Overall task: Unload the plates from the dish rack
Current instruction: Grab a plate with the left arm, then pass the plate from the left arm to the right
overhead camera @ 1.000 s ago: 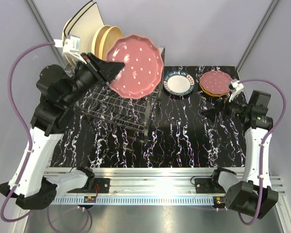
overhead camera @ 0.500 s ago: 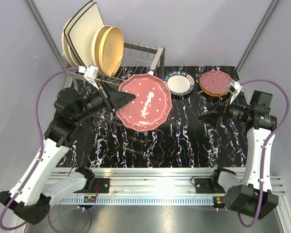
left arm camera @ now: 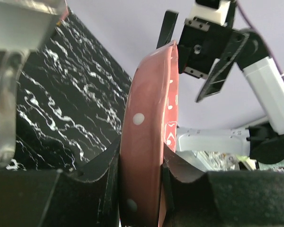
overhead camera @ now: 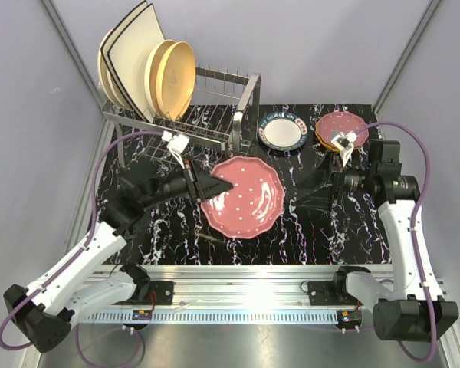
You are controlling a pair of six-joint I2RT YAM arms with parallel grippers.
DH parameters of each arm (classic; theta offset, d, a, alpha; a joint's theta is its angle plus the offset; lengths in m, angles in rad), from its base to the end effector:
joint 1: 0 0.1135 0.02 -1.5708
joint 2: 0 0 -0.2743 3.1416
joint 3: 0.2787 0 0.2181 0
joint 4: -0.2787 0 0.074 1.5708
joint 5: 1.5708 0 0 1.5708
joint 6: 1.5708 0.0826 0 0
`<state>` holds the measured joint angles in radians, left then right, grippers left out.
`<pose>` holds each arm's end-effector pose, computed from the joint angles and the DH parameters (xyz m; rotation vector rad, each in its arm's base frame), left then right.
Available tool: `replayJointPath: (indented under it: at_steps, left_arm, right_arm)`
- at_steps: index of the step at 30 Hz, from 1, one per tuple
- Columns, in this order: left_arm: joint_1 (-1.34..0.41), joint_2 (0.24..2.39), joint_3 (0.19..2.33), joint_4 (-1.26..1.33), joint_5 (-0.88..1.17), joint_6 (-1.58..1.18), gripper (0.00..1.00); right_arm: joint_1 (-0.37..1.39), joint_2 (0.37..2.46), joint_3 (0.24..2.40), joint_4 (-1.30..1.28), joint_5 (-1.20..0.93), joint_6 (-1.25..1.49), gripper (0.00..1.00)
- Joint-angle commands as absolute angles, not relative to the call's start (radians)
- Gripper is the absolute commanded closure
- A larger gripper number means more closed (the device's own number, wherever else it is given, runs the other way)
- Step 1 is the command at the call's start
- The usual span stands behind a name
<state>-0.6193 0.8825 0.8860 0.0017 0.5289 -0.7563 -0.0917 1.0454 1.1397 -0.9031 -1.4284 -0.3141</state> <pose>0.1391 -0.1503 0.3868 0.3479 1.7407 -1.4514 0.1516 0.0682 0.3683 -0.8101 1.6969 1.3648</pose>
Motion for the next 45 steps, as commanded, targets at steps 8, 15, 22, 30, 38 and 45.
replayJointPath:
  at_steps: [8, 15, 22, 30, 38, 45]
  left_arm:
    - [-0.709, 0.936, 0.891, 0.267, 0.525, -0.762, 1.0]
    - [-0.75, 0.992, 0.899, 0.259, 0.468, -0.729, 1.0]
    - [-0.79, 1.058, 0.914, 0.27, 0.41, -0.703, 1.0]
    - [-0.805, 1.108, 0.936, 0.287, 0.373, -0.681, 1.0]
    - [-0.805, 1.114, 0.919, 0.281, 0.344, -0.657, 0.93]
    - [-0.802, 1.078, 0.919, 0.269, 0.379, -0.536, 0.24]
  right_arm:
    - [0.083, 1.035, 1.066, -0.723, -1.347, -0.152, 0.0]
    - [0.172, 1.058, 1.036, -0.648, -1.299, -0.094, 0.01]
    - [0.198, 1.063, 0.968, -0.529, -1.292, -0.006, 0.16]
    - [0.199, 1.08, 0.954, -0.476, -1.339, 0.077, 0.69]
    - [0.117, 1.014, 0.832, -0.139, -1.459, 0.416, 1.0]
    - [-0.04, 0.934, 0.772, -0.035, -1.447, 0.486, 1.0]
